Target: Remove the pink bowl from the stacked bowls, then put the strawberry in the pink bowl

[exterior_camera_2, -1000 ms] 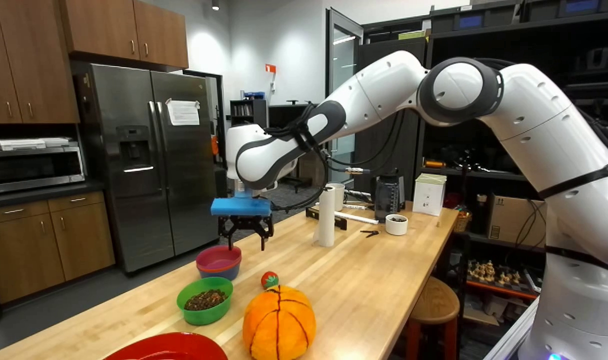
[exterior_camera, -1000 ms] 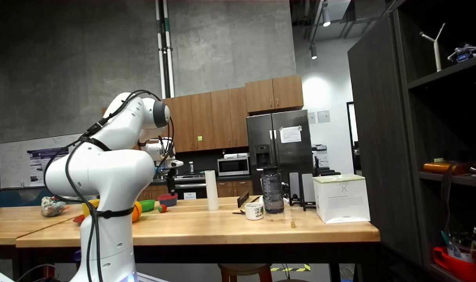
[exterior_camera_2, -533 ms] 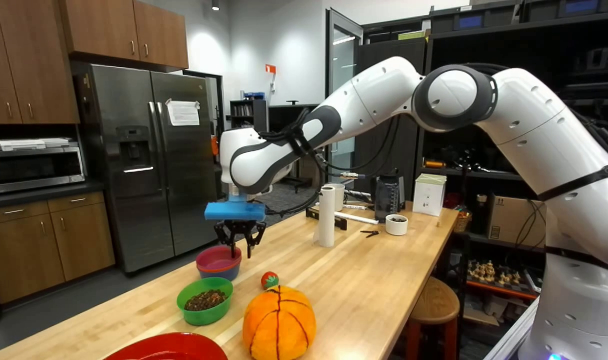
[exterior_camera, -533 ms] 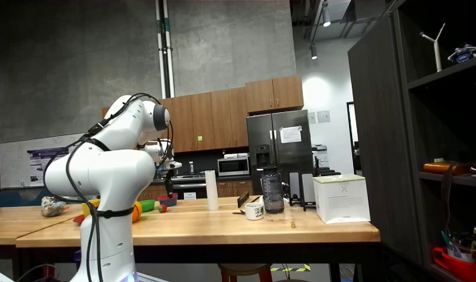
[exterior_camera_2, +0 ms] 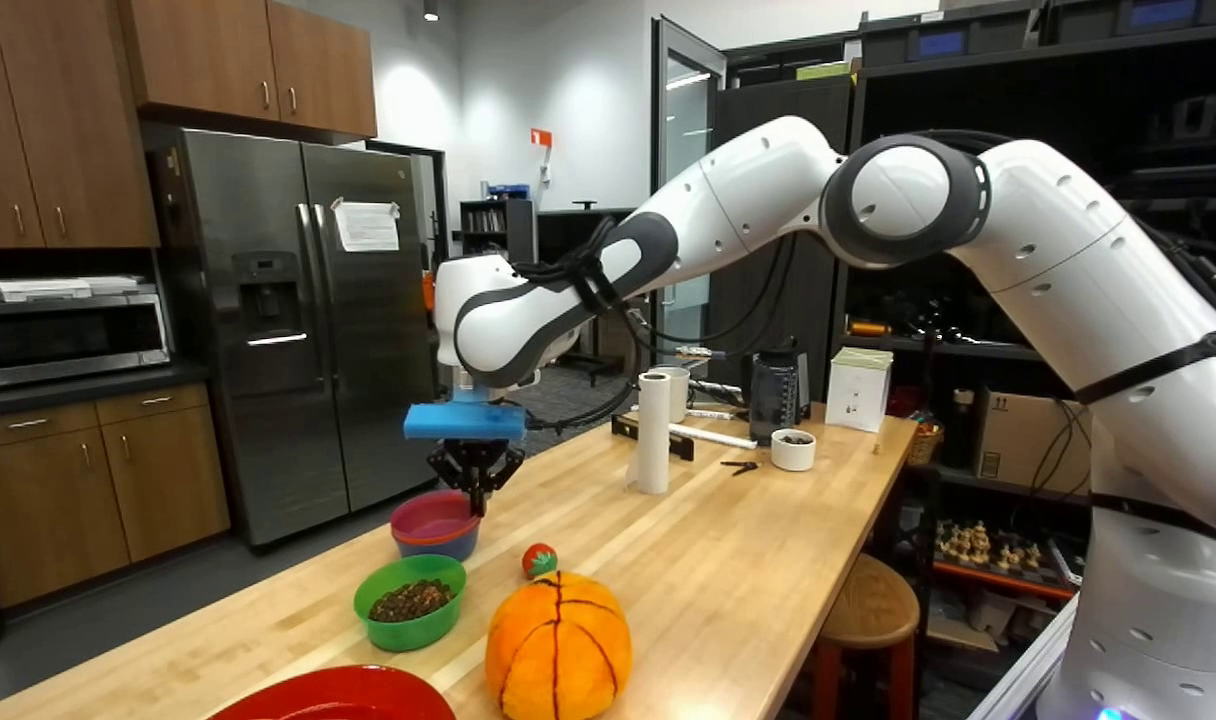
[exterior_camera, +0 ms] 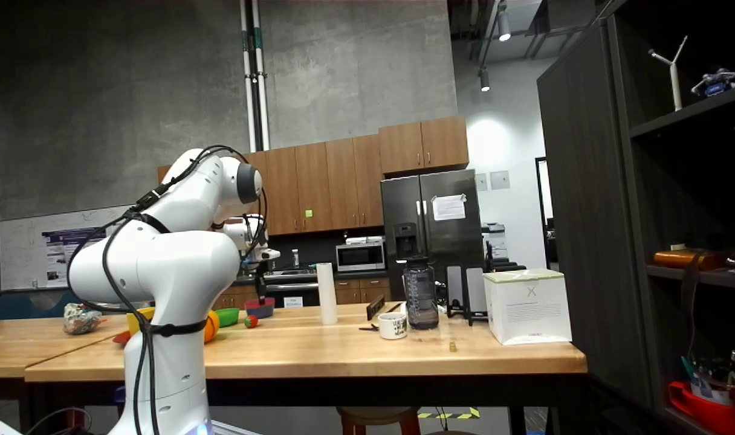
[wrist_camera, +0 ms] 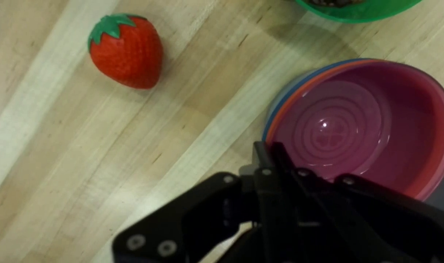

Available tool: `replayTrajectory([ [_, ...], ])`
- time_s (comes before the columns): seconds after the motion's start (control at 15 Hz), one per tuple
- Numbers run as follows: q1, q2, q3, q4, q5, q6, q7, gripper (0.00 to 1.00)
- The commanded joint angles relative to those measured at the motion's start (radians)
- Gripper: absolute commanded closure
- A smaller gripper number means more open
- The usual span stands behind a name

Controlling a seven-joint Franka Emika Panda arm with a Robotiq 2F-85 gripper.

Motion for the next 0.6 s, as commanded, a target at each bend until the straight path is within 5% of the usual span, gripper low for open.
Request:
replayTrajectory([
  [0.0,0.014,-0.010,-0.014,0.015,0.003,-0.034,0.001,0.99],
  [0.53,-0.002,-0.086,0.002,-0.060,-0.002,0.010,-0.015,0.99],
])
